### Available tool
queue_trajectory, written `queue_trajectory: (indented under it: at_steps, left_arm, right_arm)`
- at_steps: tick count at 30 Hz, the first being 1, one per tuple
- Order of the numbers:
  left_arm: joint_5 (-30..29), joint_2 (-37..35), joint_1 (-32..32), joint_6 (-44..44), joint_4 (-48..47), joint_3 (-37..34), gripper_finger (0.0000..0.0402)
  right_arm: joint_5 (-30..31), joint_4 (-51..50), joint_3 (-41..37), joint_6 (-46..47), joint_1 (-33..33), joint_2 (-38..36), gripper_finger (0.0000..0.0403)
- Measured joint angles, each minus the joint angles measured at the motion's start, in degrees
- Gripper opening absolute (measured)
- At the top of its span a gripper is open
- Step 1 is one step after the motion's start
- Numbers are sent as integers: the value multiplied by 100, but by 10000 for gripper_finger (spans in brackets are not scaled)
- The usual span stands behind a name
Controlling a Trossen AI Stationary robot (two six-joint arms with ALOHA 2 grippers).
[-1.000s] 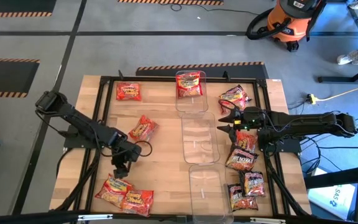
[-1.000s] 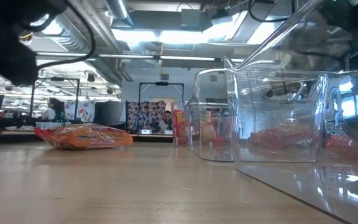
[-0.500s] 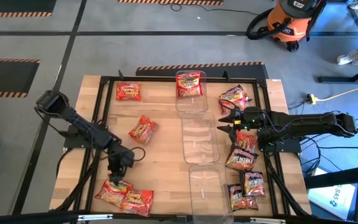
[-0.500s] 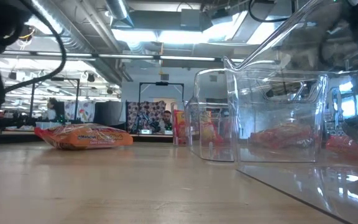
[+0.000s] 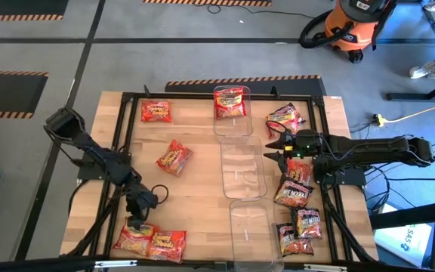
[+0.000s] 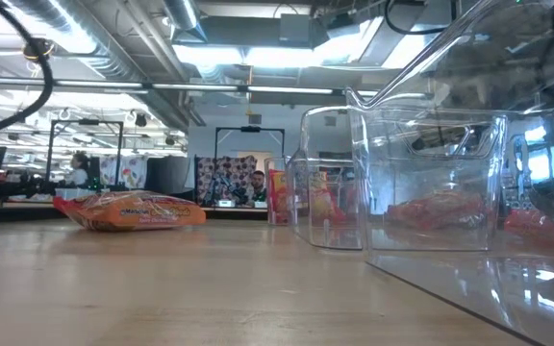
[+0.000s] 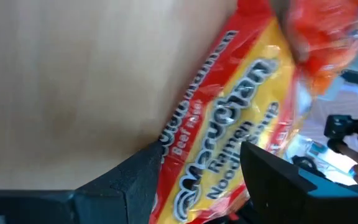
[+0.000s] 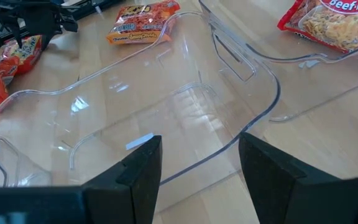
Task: Sort Maruchan noodles
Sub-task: Put the red noodle pack into the top transparent bin
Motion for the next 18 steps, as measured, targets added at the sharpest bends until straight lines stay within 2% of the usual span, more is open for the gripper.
queue_trajectory:
  at_steps: [12, 18]
  left_arm:
    - [180, -22, 50, -158, -60, 4, 214]
    - [159, -474, 207, -277, -141, 0, 214]
  right_arm:
    - [4, 9, 0, 125, 0, 2, 193]
    - [4, 9, 0, 134, 0, 2, 193]
